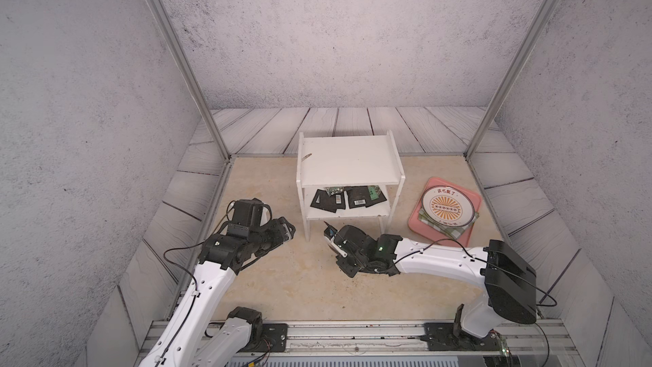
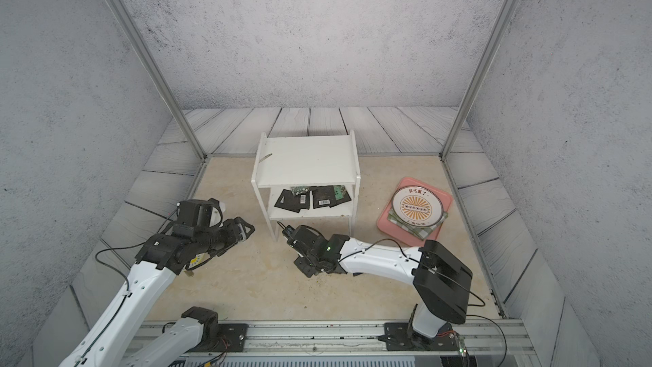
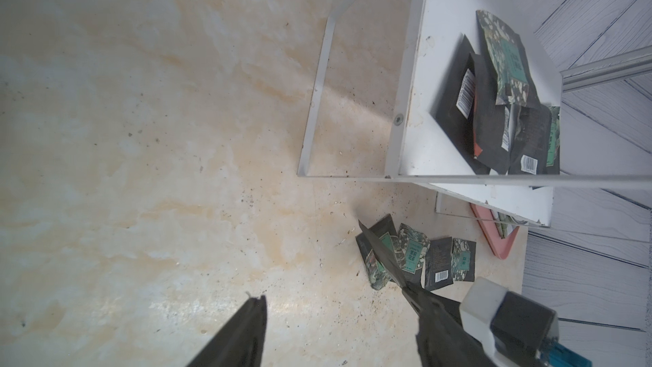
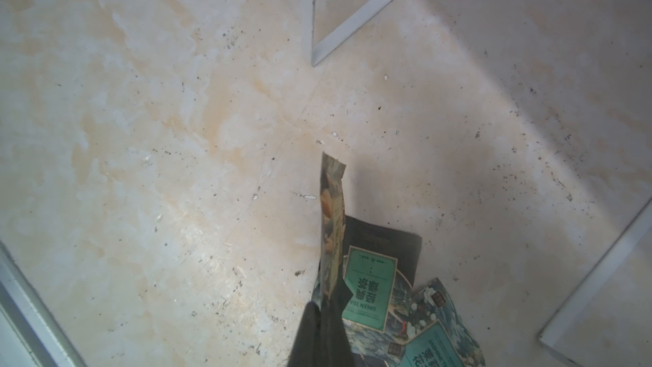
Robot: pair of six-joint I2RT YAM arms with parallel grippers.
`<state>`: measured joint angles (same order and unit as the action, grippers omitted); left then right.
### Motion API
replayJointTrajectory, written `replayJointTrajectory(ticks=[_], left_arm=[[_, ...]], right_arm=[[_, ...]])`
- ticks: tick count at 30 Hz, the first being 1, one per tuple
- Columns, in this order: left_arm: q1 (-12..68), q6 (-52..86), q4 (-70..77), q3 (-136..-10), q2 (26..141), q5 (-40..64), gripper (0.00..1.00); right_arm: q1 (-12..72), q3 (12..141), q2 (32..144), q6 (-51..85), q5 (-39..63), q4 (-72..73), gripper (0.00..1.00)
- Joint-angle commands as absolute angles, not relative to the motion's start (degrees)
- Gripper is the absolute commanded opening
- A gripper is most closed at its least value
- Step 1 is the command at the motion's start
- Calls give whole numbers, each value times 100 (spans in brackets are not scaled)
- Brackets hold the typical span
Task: Remove the tea bags from the shelf
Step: Place the tea bag at the center of the board.
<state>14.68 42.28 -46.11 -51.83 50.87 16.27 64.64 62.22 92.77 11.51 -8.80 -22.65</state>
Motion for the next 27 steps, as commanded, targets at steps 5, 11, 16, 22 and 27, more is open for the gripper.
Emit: replayJointTrajectory(ticks=[5, 11, 16, 22, 27], left_arm=[[1382, 4199, -4604, -5062, 5002, 1655, 72], [1347, 4191, -4634, -5032, 4948, 1635, 72], [1310, 4170, -4672, -5011, 4905, 1617, 72], [1258, 4174, -4682, -5034, 4904, 1635, 71], [1257, 4083, -4733, -5105, 4887, 1593, 72]], right_arm=[[6658, 6452, 9706, 1130, -824, -2162, 0], [6741, 6472, 9926, 1226, -561, -2074, 0], [6803, 6512, 10044, 1257, -460, -2070, 3], [6812, 6626, 10065, 1261, -422, -2124, 18], [6819, 6687, 9952, 1217, -584, -2235, 23]])
